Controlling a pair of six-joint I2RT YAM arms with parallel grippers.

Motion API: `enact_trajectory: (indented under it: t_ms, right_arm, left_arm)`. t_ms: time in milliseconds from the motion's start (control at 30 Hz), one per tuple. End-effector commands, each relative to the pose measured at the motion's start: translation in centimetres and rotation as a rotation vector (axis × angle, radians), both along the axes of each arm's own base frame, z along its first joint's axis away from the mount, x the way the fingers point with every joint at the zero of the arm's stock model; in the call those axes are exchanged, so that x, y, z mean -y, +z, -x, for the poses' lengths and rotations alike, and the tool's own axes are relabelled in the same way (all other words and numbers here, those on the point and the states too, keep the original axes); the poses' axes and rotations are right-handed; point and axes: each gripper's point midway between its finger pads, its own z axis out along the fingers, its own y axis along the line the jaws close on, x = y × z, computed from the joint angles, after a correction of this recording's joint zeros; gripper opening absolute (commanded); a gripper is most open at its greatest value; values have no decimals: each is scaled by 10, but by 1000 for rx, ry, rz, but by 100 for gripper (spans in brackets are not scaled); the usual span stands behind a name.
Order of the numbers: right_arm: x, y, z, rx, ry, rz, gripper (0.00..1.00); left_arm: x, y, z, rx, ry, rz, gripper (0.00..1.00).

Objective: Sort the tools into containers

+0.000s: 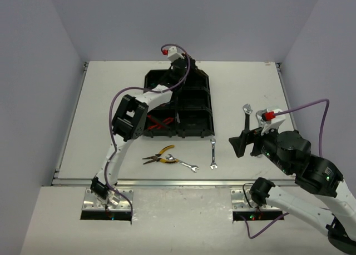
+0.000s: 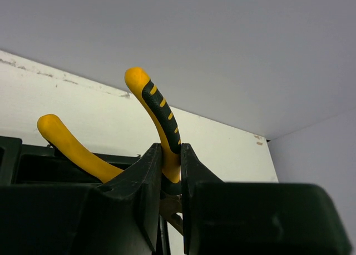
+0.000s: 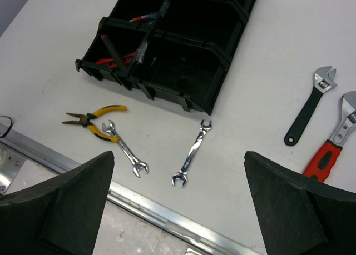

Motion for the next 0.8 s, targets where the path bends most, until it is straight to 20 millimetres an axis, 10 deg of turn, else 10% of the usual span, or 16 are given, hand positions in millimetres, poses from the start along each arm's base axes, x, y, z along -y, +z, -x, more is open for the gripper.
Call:
enact_trajectory:
  t_ms: [0,233,467,767]
  right_arm:
    - [7,5,-4,29,-35,13,99]
    - [-3,-3,-9,9,-15,22,99]
    - [-12,-8,-10,-2,16,28,99]
    - [-18,-10,-16,-8,19,45,99]
  left_arm:
    - [1,39,-2,97,28,88,0]
    - [-2,31,13,78,26,100,7]
    - [-2,34,24,64,27,115,77]
    - [-5,172,70,183,20,141,100]
